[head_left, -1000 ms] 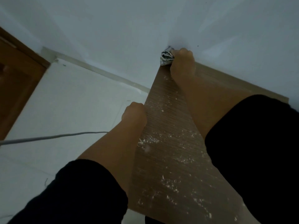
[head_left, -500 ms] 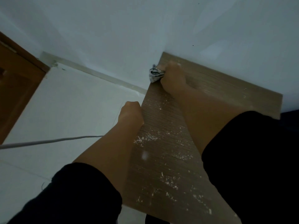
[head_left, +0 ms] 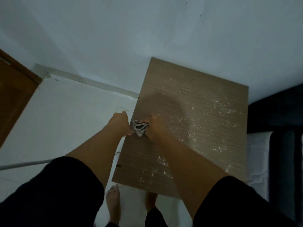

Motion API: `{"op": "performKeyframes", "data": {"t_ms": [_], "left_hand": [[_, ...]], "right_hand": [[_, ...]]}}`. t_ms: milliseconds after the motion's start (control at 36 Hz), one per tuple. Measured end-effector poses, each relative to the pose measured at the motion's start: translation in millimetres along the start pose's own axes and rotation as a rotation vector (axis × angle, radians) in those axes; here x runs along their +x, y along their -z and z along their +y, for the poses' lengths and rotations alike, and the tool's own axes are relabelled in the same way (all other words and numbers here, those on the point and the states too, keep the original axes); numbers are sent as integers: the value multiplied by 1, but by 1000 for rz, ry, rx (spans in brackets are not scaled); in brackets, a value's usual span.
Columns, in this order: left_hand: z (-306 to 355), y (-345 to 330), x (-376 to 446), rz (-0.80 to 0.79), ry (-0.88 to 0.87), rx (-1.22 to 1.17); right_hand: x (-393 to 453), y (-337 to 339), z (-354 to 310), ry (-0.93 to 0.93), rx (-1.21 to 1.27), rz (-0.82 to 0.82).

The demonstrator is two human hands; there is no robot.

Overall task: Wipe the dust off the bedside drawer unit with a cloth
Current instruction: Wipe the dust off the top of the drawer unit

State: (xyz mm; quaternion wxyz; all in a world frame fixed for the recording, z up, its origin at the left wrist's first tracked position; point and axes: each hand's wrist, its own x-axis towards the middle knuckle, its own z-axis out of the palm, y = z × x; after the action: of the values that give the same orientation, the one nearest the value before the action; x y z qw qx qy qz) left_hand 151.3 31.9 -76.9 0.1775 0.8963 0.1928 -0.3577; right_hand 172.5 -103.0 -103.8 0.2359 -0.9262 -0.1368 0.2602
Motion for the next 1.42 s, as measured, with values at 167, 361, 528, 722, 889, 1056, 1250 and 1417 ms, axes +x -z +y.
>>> {"op": "performKeyframes", "data": {"t_ms": [167, 361, 528, 722, 889, 1056, 1250, 1417], "left_hand": [[33, 11, 13, 112, -104, -33], [75, 1, 38, 139, -121, 23], [83, -6, 52, 180, -88, 160], [86, -4, 55, 139, -64, 149], [84, -3, 58, 129, -67, 155], [86, -5, 57, 137, -67, 188], [81, -5, 54, 171, -112, 202], [70, -2, 58, 155, -159, 177]], "right_hand": [[41, 43, 18, -120, 8, 295], [104, 113, 35, -148, 55, 472], [148, 130, 37, -79, 40, 466], [177, 120, 45, -111, -121, 424], [177, 119, 57, -24, -193, 391], [155, 111, 62, 7, -198, 275], [72, 78, 61, 46, -286, 181], [8, 38, 66, 78, -283, 33]]}}
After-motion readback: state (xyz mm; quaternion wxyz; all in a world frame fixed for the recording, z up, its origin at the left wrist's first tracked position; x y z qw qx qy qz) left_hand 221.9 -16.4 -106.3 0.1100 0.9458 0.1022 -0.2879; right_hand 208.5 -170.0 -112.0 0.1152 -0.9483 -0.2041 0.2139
